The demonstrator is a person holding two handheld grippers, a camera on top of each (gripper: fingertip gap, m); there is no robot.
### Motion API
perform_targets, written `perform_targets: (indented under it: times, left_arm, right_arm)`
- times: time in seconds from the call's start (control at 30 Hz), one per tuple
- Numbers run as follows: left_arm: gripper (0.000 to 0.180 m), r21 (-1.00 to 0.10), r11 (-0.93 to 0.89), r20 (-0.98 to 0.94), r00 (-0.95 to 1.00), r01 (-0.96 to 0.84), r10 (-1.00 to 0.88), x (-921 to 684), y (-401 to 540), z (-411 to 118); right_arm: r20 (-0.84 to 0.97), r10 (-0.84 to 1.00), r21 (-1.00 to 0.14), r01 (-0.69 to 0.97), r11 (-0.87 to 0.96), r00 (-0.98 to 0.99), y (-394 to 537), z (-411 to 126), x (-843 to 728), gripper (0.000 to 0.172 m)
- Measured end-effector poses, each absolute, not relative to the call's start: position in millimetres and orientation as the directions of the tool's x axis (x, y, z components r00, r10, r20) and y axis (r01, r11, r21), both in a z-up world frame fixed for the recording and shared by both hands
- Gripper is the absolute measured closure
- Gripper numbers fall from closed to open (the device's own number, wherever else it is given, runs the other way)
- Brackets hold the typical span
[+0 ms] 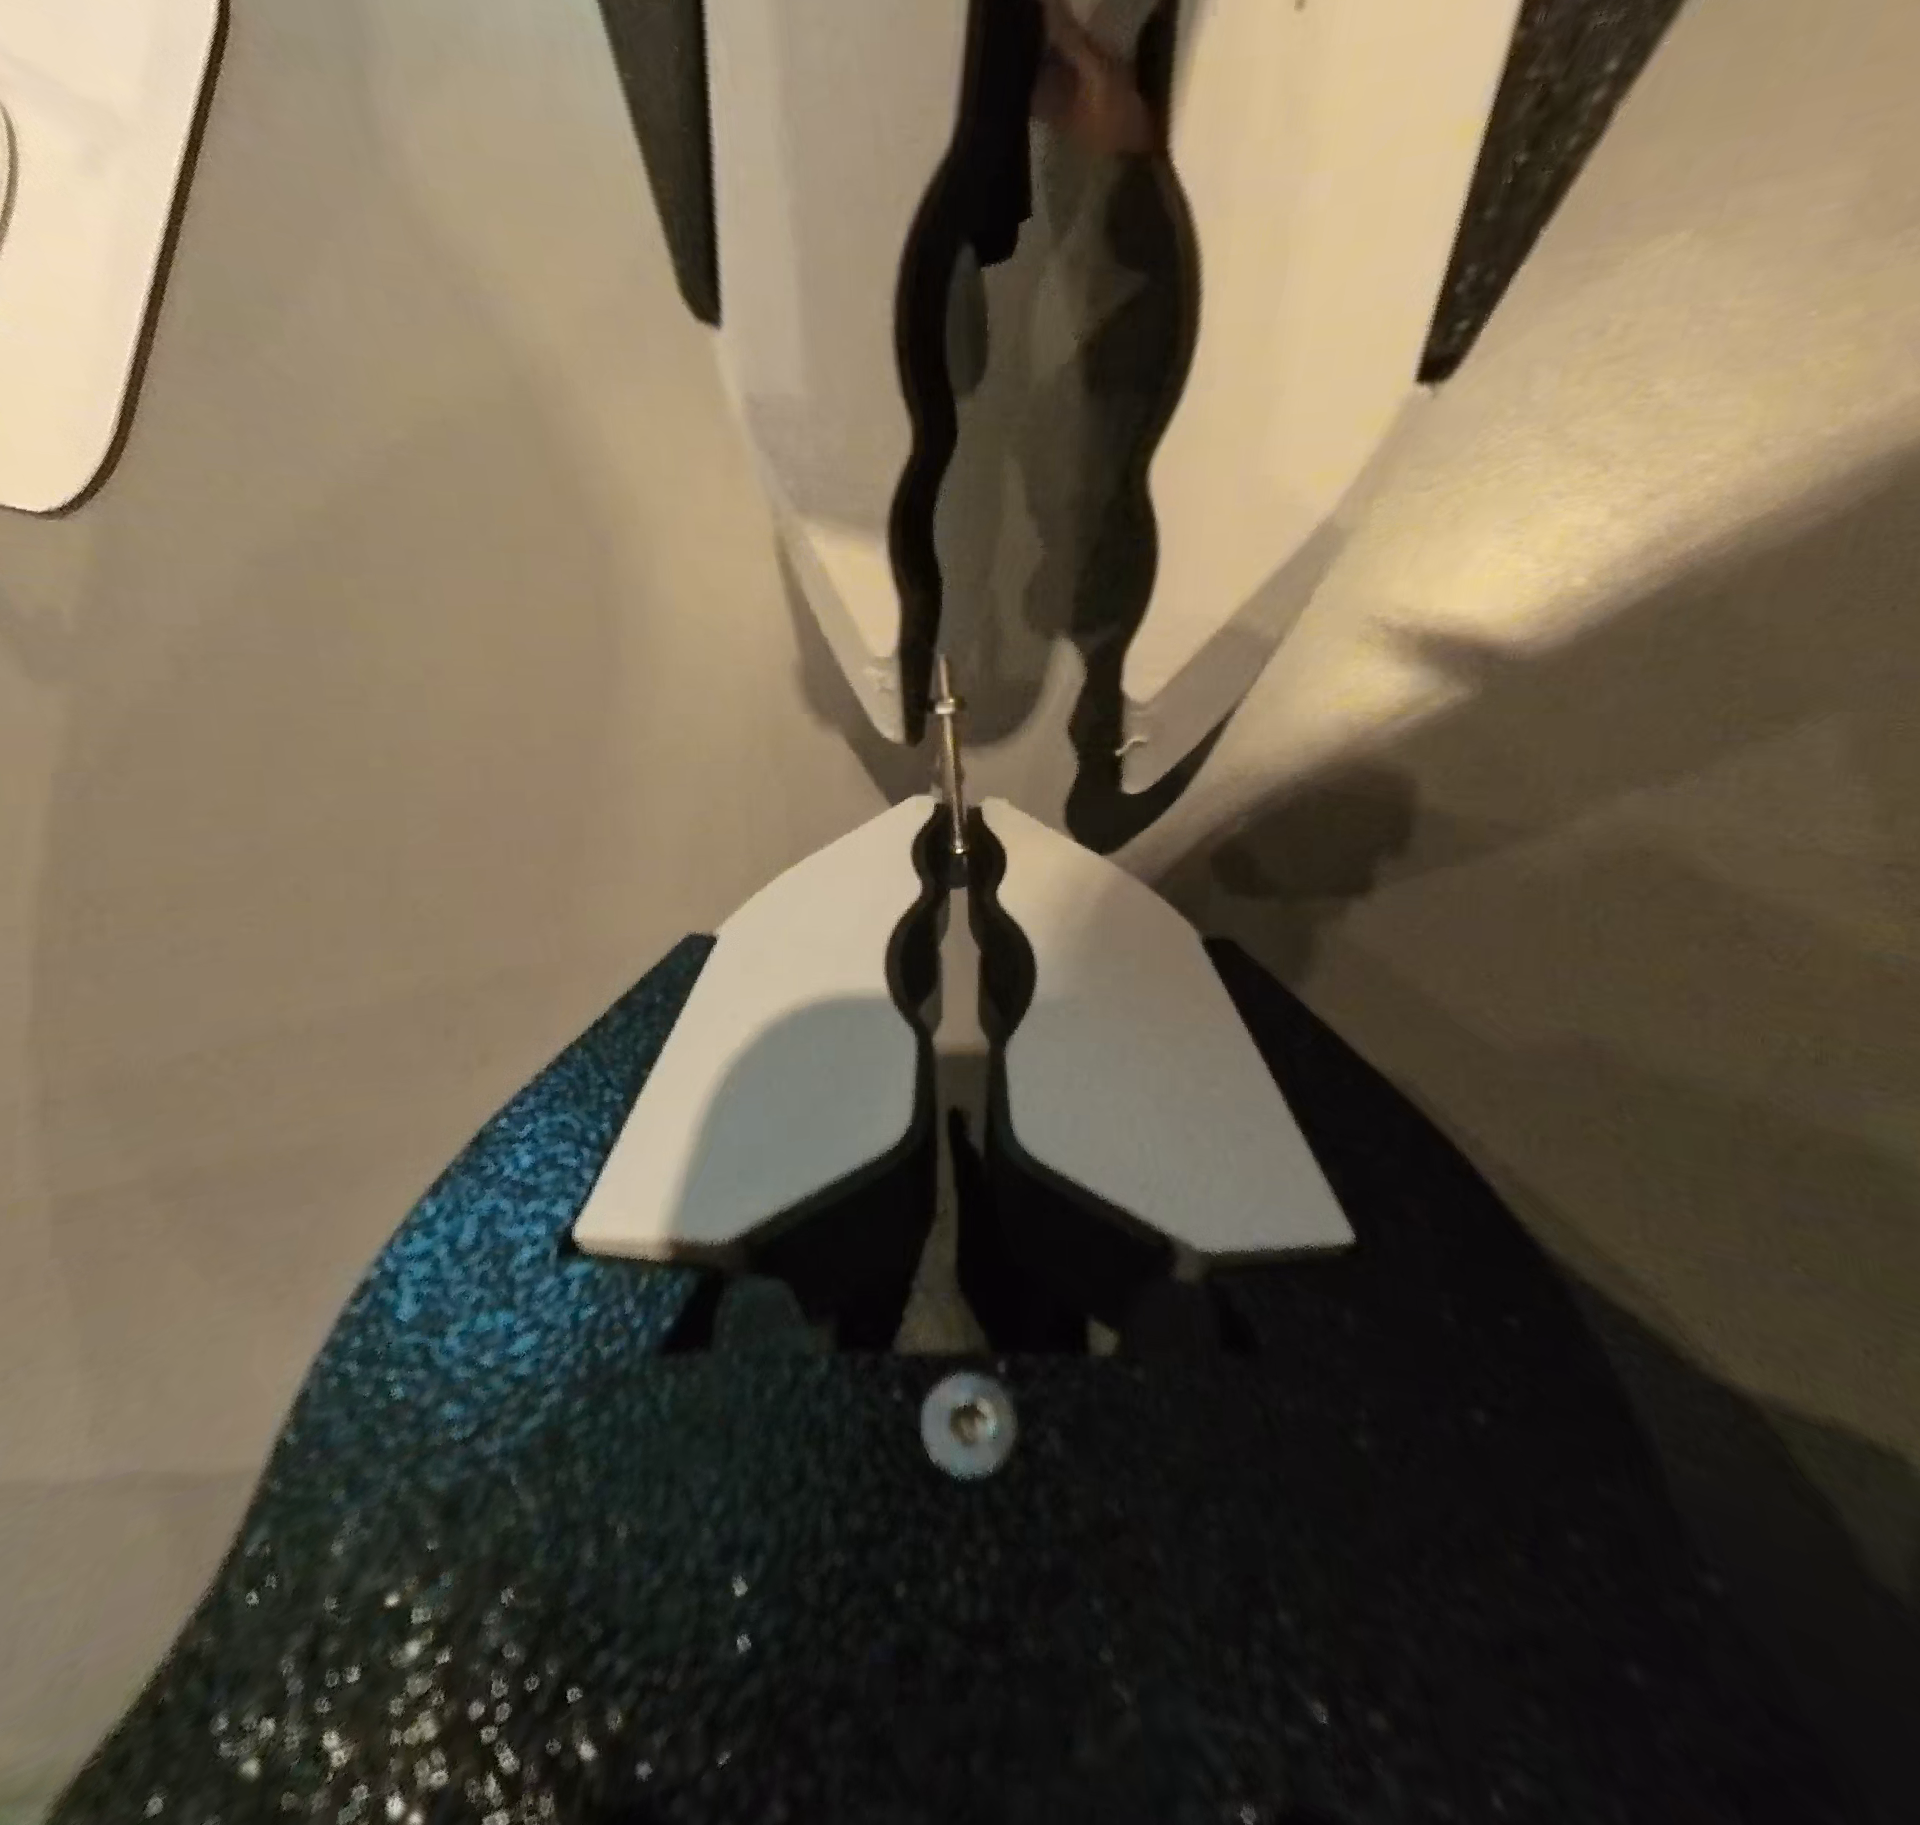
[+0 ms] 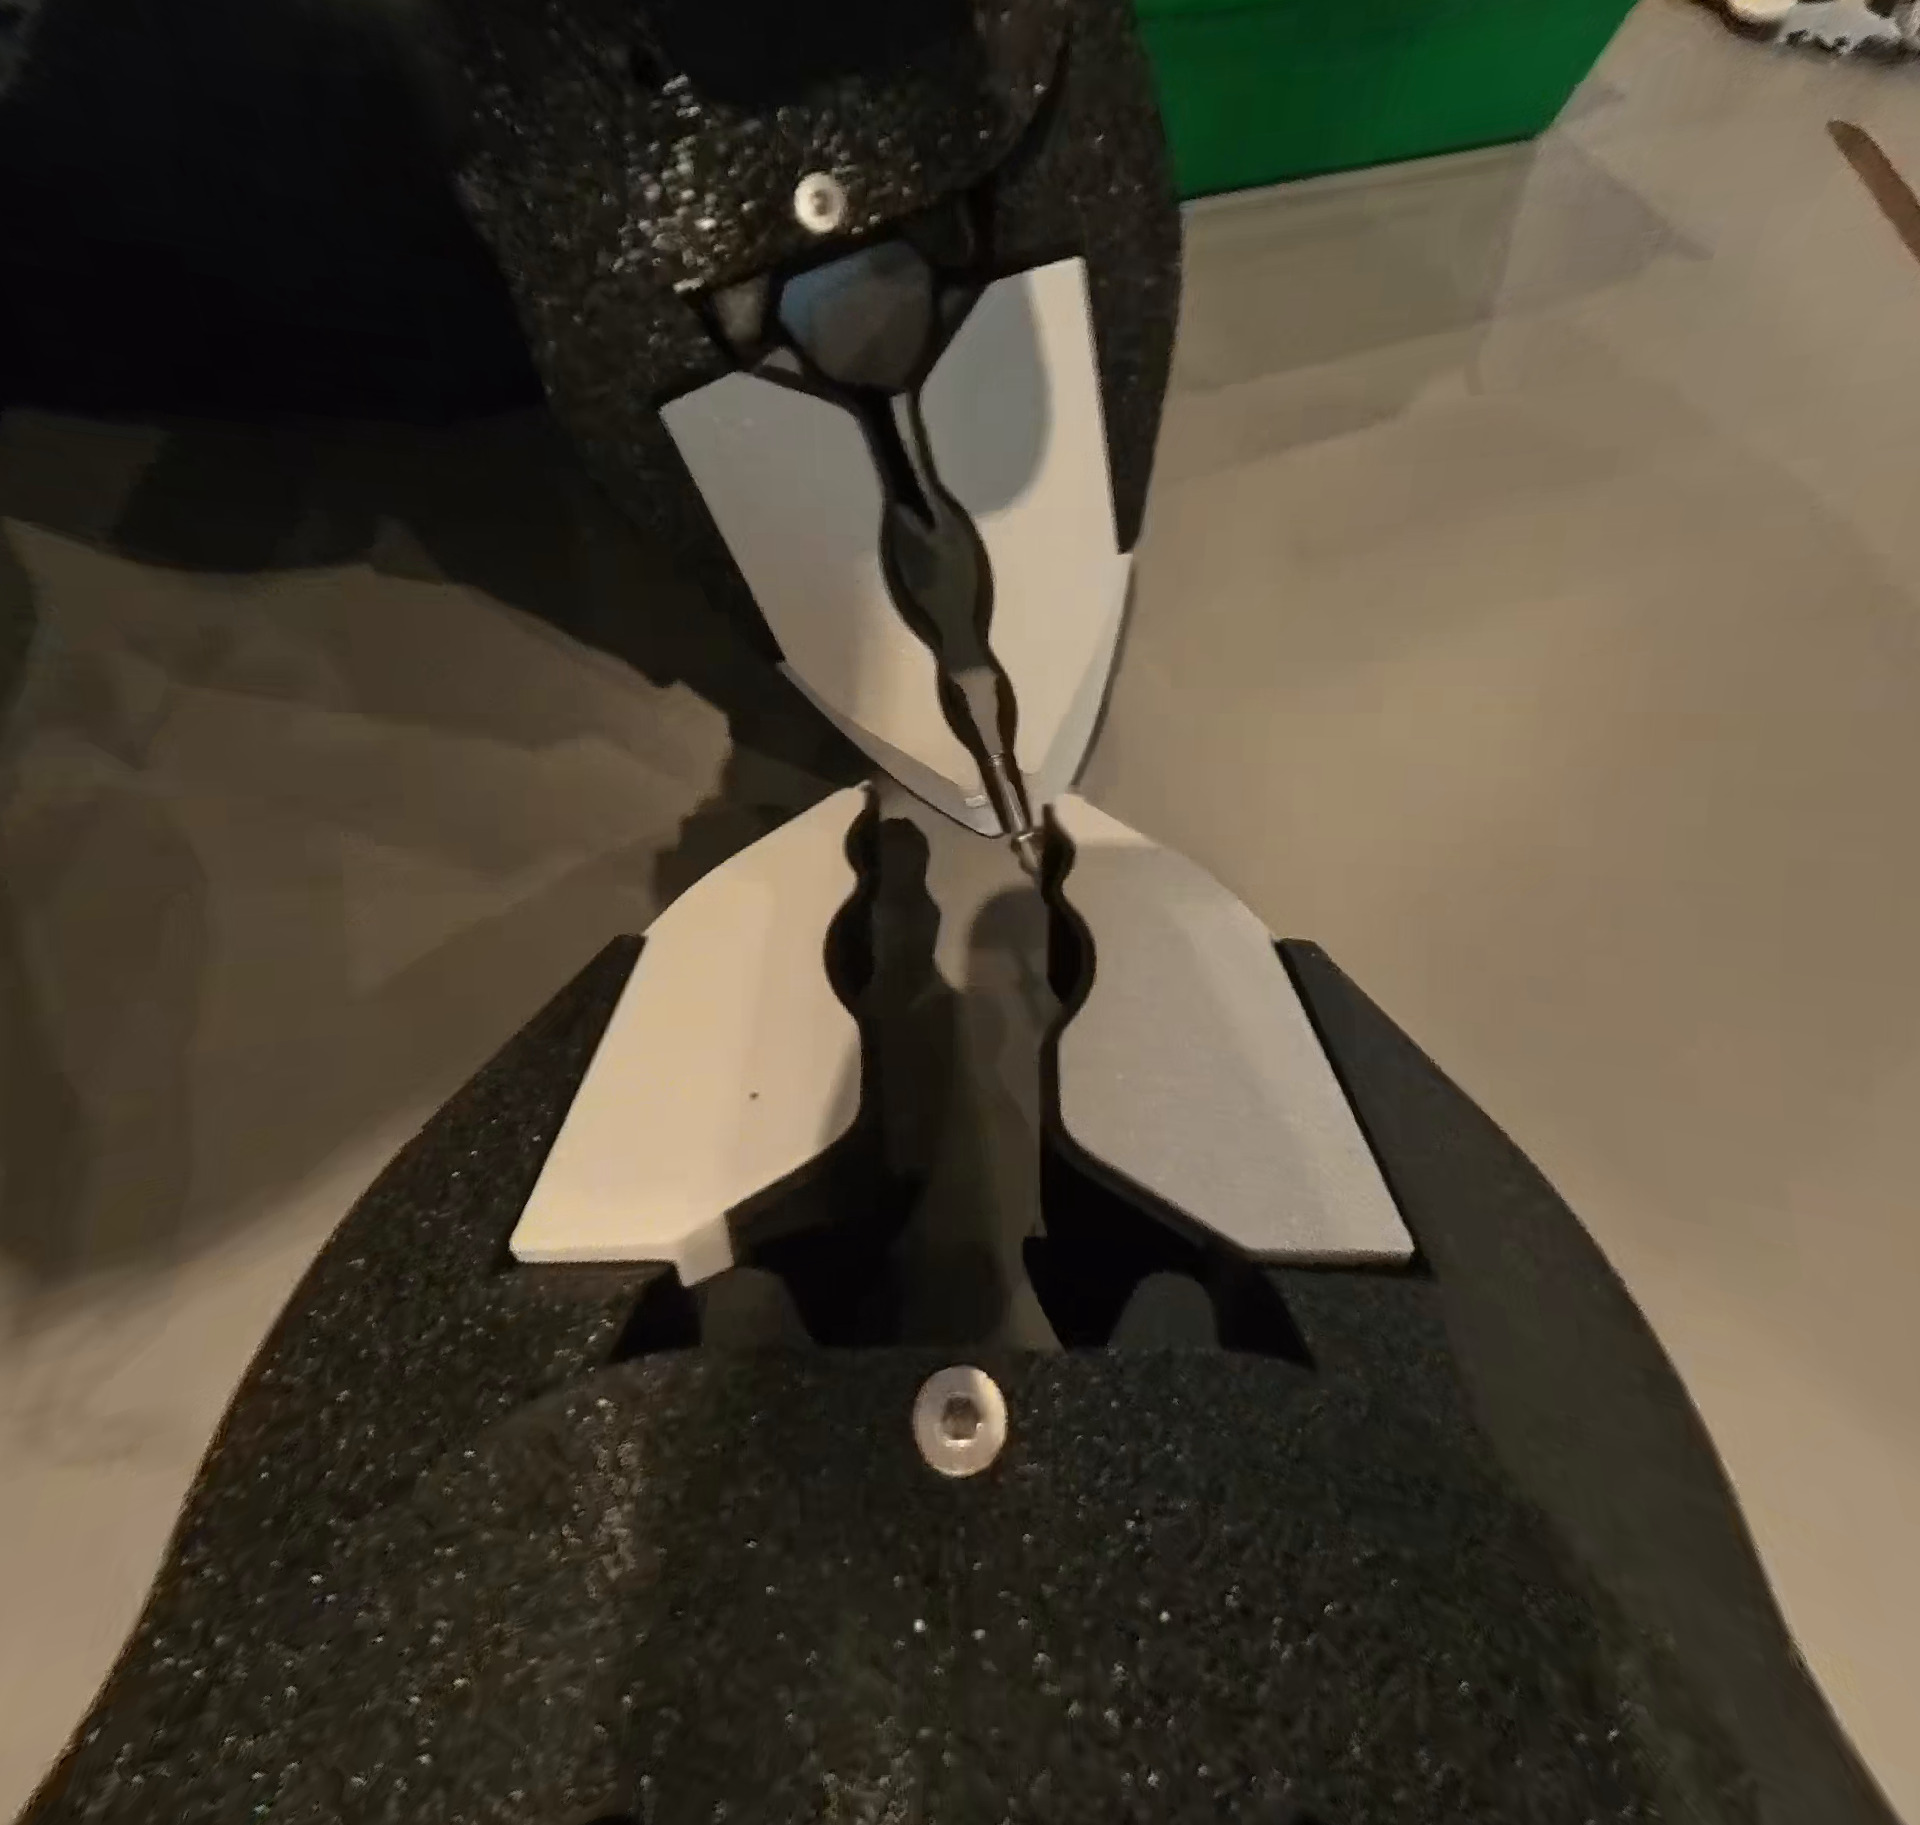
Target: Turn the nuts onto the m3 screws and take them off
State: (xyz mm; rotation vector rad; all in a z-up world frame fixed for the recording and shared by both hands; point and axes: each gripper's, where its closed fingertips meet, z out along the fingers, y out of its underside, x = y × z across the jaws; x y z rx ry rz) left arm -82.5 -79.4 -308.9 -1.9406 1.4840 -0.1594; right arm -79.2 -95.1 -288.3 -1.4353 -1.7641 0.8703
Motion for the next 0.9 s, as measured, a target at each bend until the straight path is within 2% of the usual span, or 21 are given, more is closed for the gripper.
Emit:
perform_targets:
  times: [0.07, 0.13, 0.27, 0.3, 0.4, 0.43, 0.6, 0.63, 0.7, 0.77, 0.9]
  left_arm:
    - [0.178, -0.573, -0.123, -0.294, 0.343, -0.81, -0.892, -82.5, -80.0, -308.9]
    - [0.178, -0.571, -0.126, -0.292, 0.344, -0.812, -0.893, -82.5, -80.1, -308.9]
    - [0.178, -0.565, -0.124, -0.295, 0.34, -0.815, -0.893, -82.5, -80.1, -308.9]
    - [0.178, -0.564, -0.123, -0.296, 0.339, -0.817, -0.893, -82.4, -80.2, -309.0]
    - [0.178, -0.565, -0.122, -0.296, 0.338, -0.816, -0.893, -82.4, -80.2, -309.0]
    - [0.178, -0.564, -0.121, -0.296, 0.337, -0.817, -0.894, -82.4, -80.4, -309.0]
    - [0.178, -0.56, -0.117, -0.299, 0.331, -0.821, -0.895, -82.3, -80.8, -309.1]
    - [0.178, -0.561, -0.118, -0.296, 0.332, -0.819, -0.895, -82.2, -80.9, -309.0]
    - [0.178, -0.565, -0.123, -0.289, 0.336, -0.816, -0.896, -82.2, -80.9, -309.2]
    - [0.178, -0.568, -0.125, -0.286, 0.337, -0.814, -0.897, -82.2, -80.9, -309.2]
    - [0.178, -0.566, -0.124, -0.287, 0.336, -0.815, -0.897, -82.0, -81.0, -309.3]
  right_arm:
    - [0.093, 0.976, -0.853, 0.49, 0.181, -0.199, -102.7, -284.6, -77.4, 0.162]
    - [0.089, 0.979, -0.861, 0.48, 0.167, -0.182, -100.3, -282.3, -77.4, 0.16]
    - [0.126, 0.983, -0.854, 0.49, 0.177, -0.134, -92.6, -283.6, -80.1, 0.143]
    - [0.133, 0.981, -0.847, 0.497, 0.187, -0.142, -93.8, -285.3, -80.2, 0.143]
    - [0.133, 0.969, -0.842, 0.492, 0.221, -0.206, -103.5, -286.5, -78.6, 0.161]
    - [0.135, 0.969, -0.845, 0.486, 0.221, -0.206, -103.8, -285.6, -78.6, 0.161]
    - [0.173, 0.975, -0.852, 0.475, 0.219, -0.14, -93.9, -282.4, -81.9, 0.137]
    - [0.171, 0.973, -0.845, 0.486, 0.224, -0.152, -95.4, -284.5, -82.0, 0.139]
    - [0.145, 0.967, -0.834, 0.501, 0.232, -0.207, -103.9, -288.5, -80.2, 0.156]
    - [0.144, 0.967, -0.841, 0.489, 0.231, -0.208, -105.0, -286.5, -80.1, 0.156]
    - [0.191, 0.971, -0.844, 0.482, 0.236, -0.142, -94.4, -284.1, -82.8, 0.134]
